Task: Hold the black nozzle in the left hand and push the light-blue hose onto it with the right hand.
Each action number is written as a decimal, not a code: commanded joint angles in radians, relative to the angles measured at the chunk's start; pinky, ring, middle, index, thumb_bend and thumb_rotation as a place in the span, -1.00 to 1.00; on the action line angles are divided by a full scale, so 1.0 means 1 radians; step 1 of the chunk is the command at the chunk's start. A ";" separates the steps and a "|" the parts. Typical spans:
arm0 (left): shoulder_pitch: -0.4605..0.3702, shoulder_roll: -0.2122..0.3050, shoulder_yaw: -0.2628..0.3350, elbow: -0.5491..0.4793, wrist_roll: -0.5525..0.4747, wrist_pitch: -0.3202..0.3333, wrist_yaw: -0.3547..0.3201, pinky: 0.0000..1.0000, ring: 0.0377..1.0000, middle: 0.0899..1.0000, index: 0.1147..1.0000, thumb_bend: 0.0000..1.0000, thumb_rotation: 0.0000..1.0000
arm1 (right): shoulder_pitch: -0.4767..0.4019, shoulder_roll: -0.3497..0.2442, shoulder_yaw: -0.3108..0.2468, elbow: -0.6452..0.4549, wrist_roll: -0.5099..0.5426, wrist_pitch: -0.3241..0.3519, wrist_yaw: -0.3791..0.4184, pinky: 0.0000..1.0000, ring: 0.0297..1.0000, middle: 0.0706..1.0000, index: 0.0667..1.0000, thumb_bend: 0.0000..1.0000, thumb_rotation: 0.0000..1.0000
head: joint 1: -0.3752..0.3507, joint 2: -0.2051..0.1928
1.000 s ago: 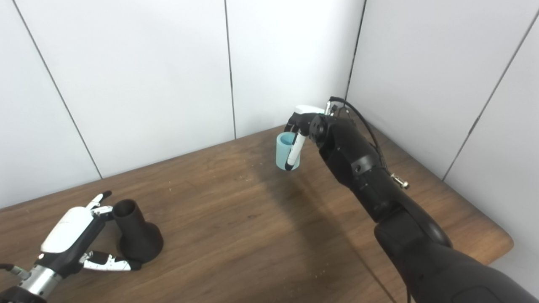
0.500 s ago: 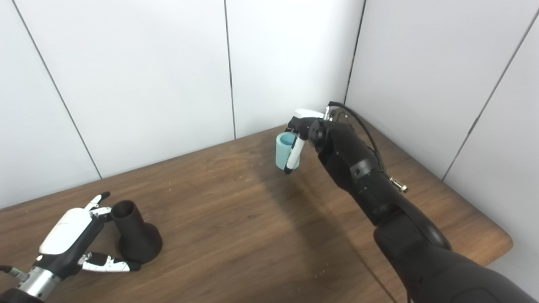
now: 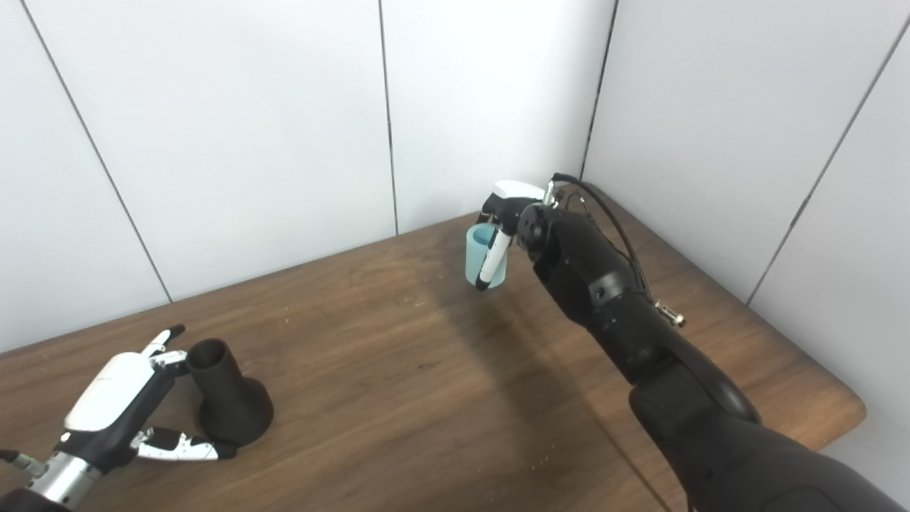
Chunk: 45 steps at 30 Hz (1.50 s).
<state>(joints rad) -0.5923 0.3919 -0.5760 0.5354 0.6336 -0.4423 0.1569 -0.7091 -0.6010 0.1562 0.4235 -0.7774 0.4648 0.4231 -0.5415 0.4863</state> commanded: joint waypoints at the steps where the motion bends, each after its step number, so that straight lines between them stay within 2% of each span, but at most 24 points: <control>1: 0.073 0.064 -0.045 0.053 0.108 0.061 -0.097 1.00 0.28 -0.11 -0.18 0.05 -1.00 | -0.032 -0.012 -0.018 -0.033 -0.006 0.004 -0.048 -0.48 -0.36 -0.12 -0.06 0.09 -1.00 | -0.001 0.001; 8: 0.076 0.068 -0.045 0.042 0.107 0.065 -0.103 1.00 0.29 -0.11 -0.18 0.05 -1.00 | -0.019 -0.017 -0.006 -0.044 0.000 0.000 -0.114 -0.70 -0.63 -0.14 -0.12 0.07 -1.00 | -0.003 0.005; 9: 0.076 0.068 -0.045 0.041 0.106 0.065 -0.104 1.00 0.29 -0.11 -0.18 0.05 -1.00 | -0.017 -0.020 -0.005 -0.045 0.004 -0.005 -0.121 -0.77 -0.72 -0.25 -0.12 0.07 -0.95 | -0.003 0.005; 10: 0.076 0.068 -0.045 0.040 0.106 0.065 -0.104 1.00 0.29 -0.11 -0.18 0.05 -1.00 | -0.016 -0.023 -0.003 -0.045 0.007 -0.008 -0.127 -0.80 -0.75 -0.48 -0.12 0.06 -0.86 | -0.003 0.005; 12: 0.075 0.068 -0.045 0.040 0.106 0.064 -0.104 1.00 0.29 -0.11 -0.18 0.05 -1.00 | -0.014 -0.026 -0.001 -0.045 0.012 -0.012 -0.134 -0.83 -0.78 -0.66 -0.12 0.05 -0.78 | -0.004 0.007; 18: 0.070 0.063 -0.049 0.051 0.108 0.057 -0.098 1.00 0.28 -0.12 -0.18 0.05 -1.00 | -0.011 -0.034 0.004 -0.039 0.025 -0.021 -0.165 -0.81 -0.75 -0.69 -0.12 0.05 -0.76 | 0.014 0.015; 20: 0.067 0.061 -0.050 0.052 0.109 0.057 -0.098 1.00 0.28 -0.12 -0.17 0.05 -1.00 | -0.011 -0.035 0.005 -0.040 0.030 -0.021 -0.172 -0.76 -0.72 -0.66 -0.12 0.05 -0.76 | 0.014 0.015; 21: 0.068 0.059 -0.049 0.043 0.107 0.062 -0.104 1.00 0.28 -0.12 -0.17 0.05 -1.00 | -0.011 -0.035 0.005 -0.049 0.033 -0.020 -0.170 -0.76 -0.72 -0.65 -0.12 0.05 -0.76 | 0.036 0.020; 22: 0.068 0.058 -0.049 0.036 0.106 0.066 -0.108 1.00 0.28 -0.12 -0.17 0.05 -1.00 | -0.012 -0.035 0.005 -0.055 0.036 -0.019 -0.169 -0.53 -0.52 -0.44 -0.10 0.05 -0.90 | 0.045 0.022; 23: 0.069 0.055 -0.048 0.021 0.105 0.077 -0.118 1.00 0.28 -0.12 -0.17 0.05 -1.00 | -0.017 -0.034 0.007 -0.073 0.039 -0.018 -0.161 -0.45 -0.46 -0.36 -0.10 0.06 -0.95 | 0.065 0.026; 24: 0.069 0.051 -0.048 0.001 0.103 0.090 -0.133 1.00 0.28 -0.12 -0.18 0.05 -1.00 | -0.021 -0.032 0.007 -0.113 0.048 -0.016 -0.143 -0.29 -0.28 -0.22 -0.13 0.06 -0.98 | 0.099 0.032; 25: 0.069 0.047 -0.048 -0.012 0.101 0.101 -0.143 1.00 0.27 -0.11 -0.18 0.05 -1.00 | -0.024 -0.031 0.008 -0.142 0.055 -0.014 -0.129 -0.18 -0.16 -0.12 -0.15 0.06 -0.99 | 0.099 0.032; 26: 0.068 0.040 -0.047 -0.037 0.094 0.118 -0.161 1.00 0.27 -0.11 -0.19 0.05 -1.00 | -0.037 -0.027 0.008 -0.197 0.069 -0.011 -0.099 -0.15 -0.12 -0.09 -0.16 0.06 -1.00 | 0.144 0.039; 29: 0.067 0.022 -0.045 -0.092 0.080 0.155 -0.200 1.00 0.27 -0.10 -0.20 0.05 -1.00 | -0.063 -0.014 0.012 -0.309 0.097 -0.006 -0.041 -0.25 -0.15 -0.13 -0.08 0.05 -1.00 | 0.197 0.047; 32: 0.062 -0.001 -0.045 -0.121 0.072 0.178 -0.219 1.00 0.26 -0.09 -0.20 0.05 -1.00 | -0.078 0.011 0.004 -0.394 0.151 -0.016 -0.011 -0.20 -0.09 -0.11 -0.14 0.04 -1.00 | 0.265 0.057; 37: 0.057 -0.035 -0.049 -0.125 0.070 0.188 -0.222 1.00 0.25 -0.10 -0.19 0.05 -1.00 | -0.103 0.035 0.017 -0.478 0.180 0.000 0.039 -0.16 -0.08 -0.08 -0.17 0.04 -1.00 | 0.348 0.061; 39: 0.051 -0.047 -0.055 -0.128 0.078 0.201 -0.228 1.00 0.25 -0.11 -0.18 0.05 -1.00 | -0.119 0.045 0.018 -0.511 0.206 0.002 0.072 -0.18 -0.10 -0.07 -0.16 0.04 -1.00 | 0.405 0.065; 42: 0.041 -0.057 -0.060 -0.139 0.087 0.231 -0.244 1.00 0.24 -0.12 -0.17 0.05 -1.00 | -0.146 0.056 0.016 -0.552 0.262 -0.004 0.119 -0.27 -0.17 -0.06 -0.12 0.04 -1.00 | 0.447 0.067; 45: 0.038 -0.067 -0.061 -0.154 0.090 0.256 -0.262 1.00 0.23 -0.11 -0.18 0.05 -1.00 | -0.174 0.063 0.031 -0.585 0.279 0.002 0.162 -0.23 -0.16 -0.07 -0.12 0.04 -1.00 | 0.481 0.071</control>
<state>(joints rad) -0.5847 0.3429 -0.5811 0.3546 0.6524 -0.2116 -0.0132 -0.8033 -0.5261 0.1954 -0.1181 -0.5044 0.4645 0.5807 -0.0599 0.5568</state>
